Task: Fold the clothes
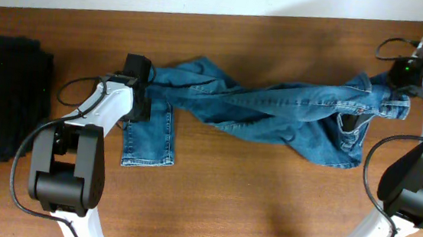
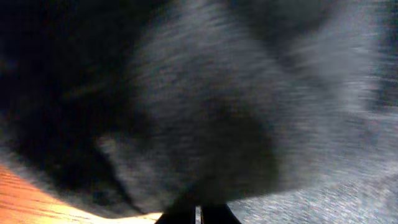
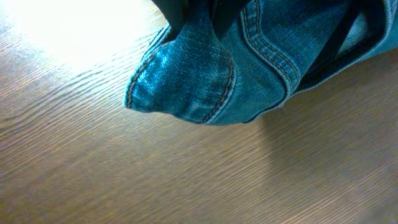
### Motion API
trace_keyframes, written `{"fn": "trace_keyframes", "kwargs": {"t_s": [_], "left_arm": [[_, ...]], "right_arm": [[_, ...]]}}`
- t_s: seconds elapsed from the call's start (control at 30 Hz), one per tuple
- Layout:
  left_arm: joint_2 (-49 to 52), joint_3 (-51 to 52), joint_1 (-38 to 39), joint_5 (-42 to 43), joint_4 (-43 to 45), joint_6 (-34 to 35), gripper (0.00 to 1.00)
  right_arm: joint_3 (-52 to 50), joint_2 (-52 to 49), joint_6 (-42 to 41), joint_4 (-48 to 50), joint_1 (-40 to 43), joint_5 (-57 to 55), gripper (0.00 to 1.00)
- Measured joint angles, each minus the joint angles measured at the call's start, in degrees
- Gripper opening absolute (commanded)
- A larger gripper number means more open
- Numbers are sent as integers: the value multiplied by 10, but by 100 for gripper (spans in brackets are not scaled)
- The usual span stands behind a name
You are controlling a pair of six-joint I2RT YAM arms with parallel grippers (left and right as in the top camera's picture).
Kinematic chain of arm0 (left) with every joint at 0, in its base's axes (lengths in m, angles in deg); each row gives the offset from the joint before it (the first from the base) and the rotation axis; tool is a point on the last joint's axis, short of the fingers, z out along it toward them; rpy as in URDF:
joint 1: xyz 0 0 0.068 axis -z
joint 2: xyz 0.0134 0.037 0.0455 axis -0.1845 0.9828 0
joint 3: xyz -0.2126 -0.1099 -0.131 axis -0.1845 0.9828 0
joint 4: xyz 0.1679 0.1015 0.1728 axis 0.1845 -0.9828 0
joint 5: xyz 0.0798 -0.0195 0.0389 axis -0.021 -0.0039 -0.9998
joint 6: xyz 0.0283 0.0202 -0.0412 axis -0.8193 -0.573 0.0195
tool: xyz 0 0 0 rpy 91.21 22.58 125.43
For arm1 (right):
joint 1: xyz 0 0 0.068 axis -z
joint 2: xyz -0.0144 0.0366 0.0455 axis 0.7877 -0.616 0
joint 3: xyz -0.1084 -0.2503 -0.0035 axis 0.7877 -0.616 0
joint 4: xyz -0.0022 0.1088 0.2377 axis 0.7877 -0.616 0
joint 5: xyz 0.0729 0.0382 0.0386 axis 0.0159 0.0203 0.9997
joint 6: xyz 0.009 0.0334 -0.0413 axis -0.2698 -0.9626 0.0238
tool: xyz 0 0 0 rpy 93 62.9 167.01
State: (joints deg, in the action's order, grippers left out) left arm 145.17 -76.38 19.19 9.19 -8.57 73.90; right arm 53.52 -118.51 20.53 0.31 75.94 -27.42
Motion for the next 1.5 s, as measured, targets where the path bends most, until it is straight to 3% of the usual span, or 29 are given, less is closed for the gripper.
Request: {"fn": "trace_keyframes", "kwargs": {"t_s": [0.07,0.13,0.17,0.2,0.5,0.63,0.83,0.9,0.97,1.0,1.03,1.07,1.1,1.37,1.5], "left_arm": [[0,0,0,1,3,-2,6],[0,0,0,2,9,-2,6],[0,0,0,2,12,-2,6],[0,0,0,2,14,-2,6],[0,0,0,2,16,-2,7],[0,0,0,2,16,-4,15],[0,0,0,15,12,-6,20],[0,0,0,31,5,-6,27],[0,0,0,55,-4,-6,30],[0,0,0,67,-8,-6,31],[0,0,0,77,-10,-6,33],[0,-1,0,87,-14,-6,35],[0,-2,0,94,-18,-6,36],[0,-3,0,132,-30,-5,38],[0,-3,0,140,-30,-5,39]], "right_arm": [[0,-2,0,5,13,8,18],[0,-3,-2,9,24,17,66],[0,-3,-1,11,31,20,86],[0,-3,0,12,36,23,98],[4,-3,0,6,53,63,99],[45,0,0,-26,52,91,99],[119,69,-17,-138,52,137,99],[132,109,-19,-197,52,135,99],[139,144,-21,-261,52,134,90],[143,156,-20,-293,52,133,76],[144,167,-22,-325,52,133,52],[144,172,-24,-348,52,134,10],[143,173,-25,-362,52,134,4],[29,158,-19,-368,19,134,4],[-55,155,-3,-324,-24,134,4]]}}
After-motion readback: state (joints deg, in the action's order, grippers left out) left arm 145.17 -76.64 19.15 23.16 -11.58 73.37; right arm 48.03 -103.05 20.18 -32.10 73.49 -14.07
